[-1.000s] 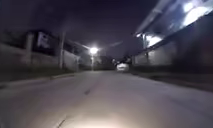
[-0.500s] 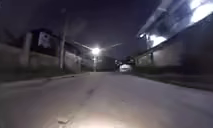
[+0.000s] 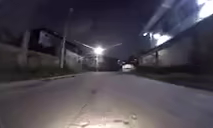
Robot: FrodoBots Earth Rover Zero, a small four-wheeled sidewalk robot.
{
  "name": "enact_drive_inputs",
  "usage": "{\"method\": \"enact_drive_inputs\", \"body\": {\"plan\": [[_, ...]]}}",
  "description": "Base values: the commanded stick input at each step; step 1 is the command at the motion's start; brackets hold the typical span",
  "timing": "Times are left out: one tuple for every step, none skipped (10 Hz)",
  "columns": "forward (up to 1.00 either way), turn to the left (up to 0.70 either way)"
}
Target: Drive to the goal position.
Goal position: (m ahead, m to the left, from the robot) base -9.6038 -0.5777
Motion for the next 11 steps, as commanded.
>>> {"method": "enact_drive_inputs", "body": {"plan": [[1.00,-0.31],[1.00,-0.39],[1.00,-0.35],[1.00,-0.29],[1.00,-0.24],[1.00,-0.18],[1.00,-0.12],[1.00,-0.06],[1.00,-0.01],[1.00,0.00],[1.00,0.00]]}}
